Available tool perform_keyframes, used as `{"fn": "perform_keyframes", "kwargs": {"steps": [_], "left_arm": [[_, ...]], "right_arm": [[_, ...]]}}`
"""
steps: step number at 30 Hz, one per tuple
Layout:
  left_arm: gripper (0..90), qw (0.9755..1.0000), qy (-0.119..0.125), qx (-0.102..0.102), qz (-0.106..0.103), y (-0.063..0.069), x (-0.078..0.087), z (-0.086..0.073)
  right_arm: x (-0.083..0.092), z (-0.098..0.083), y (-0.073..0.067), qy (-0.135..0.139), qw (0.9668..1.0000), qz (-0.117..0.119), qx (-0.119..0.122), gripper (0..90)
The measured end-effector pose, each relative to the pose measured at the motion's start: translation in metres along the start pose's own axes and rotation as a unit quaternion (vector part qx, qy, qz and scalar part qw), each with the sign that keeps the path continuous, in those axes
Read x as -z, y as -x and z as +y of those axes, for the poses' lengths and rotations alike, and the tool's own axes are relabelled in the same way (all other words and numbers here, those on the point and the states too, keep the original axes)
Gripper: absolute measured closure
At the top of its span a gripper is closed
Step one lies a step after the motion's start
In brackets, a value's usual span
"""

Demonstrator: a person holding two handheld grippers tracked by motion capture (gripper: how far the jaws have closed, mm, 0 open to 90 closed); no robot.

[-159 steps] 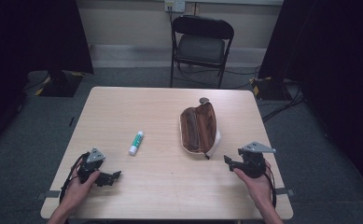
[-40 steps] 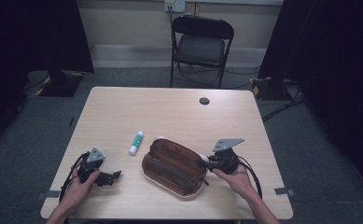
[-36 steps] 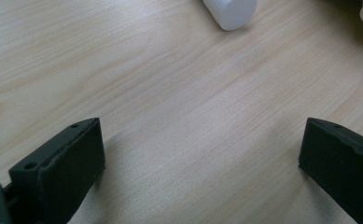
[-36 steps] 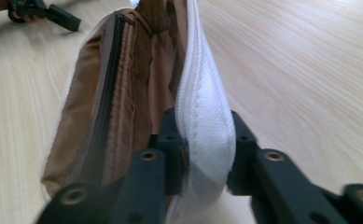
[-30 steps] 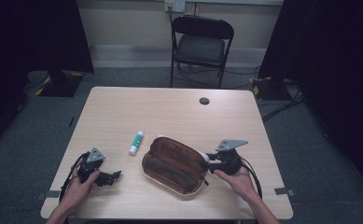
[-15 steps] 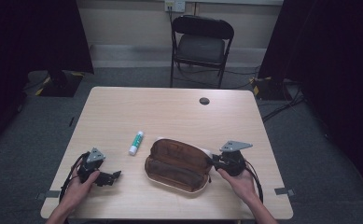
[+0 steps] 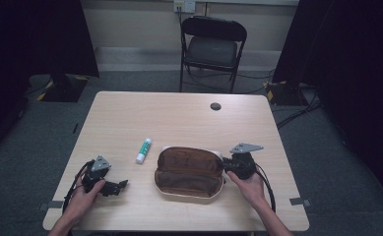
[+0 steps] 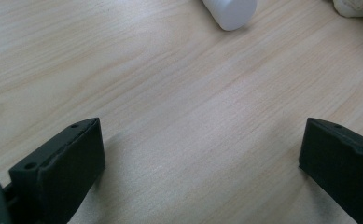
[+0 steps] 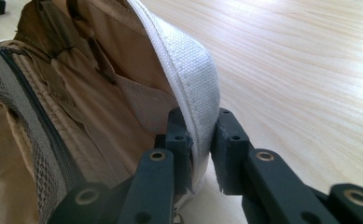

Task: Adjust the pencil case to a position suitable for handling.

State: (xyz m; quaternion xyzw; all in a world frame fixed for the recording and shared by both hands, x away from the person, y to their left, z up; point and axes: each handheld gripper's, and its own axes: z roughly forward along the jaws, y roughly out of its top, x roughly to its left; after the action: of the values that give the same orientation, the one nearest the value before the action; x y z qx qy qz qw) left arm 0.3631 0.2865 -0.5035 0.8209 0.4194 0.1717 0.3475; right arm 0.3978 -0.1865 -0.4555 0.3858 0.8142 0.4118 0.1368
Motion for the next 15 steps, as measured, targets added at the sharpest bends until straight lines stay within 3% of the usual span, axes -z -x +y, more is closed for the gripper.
{"fn": "perform_keyframes", "kwargs": {"steps": [5, 15], "left_arm": [[0.0, 1.0, 0.0, 0.0, 0.0, -0.0001, 0.0001, 0.0], [0.0, 1.0, 0.0, -0.003, 0.0, -0.0005, 0.0, 0.0001]], "right_arm": [[-0.0009, 0.0017, -0.0015, 0.001, 1.0, 0.004, 0.002, 72.1], [0.0041, 0.002, -0.0038, 0.009, 0.9999, 0.008, -0.003, 49.6]]}}
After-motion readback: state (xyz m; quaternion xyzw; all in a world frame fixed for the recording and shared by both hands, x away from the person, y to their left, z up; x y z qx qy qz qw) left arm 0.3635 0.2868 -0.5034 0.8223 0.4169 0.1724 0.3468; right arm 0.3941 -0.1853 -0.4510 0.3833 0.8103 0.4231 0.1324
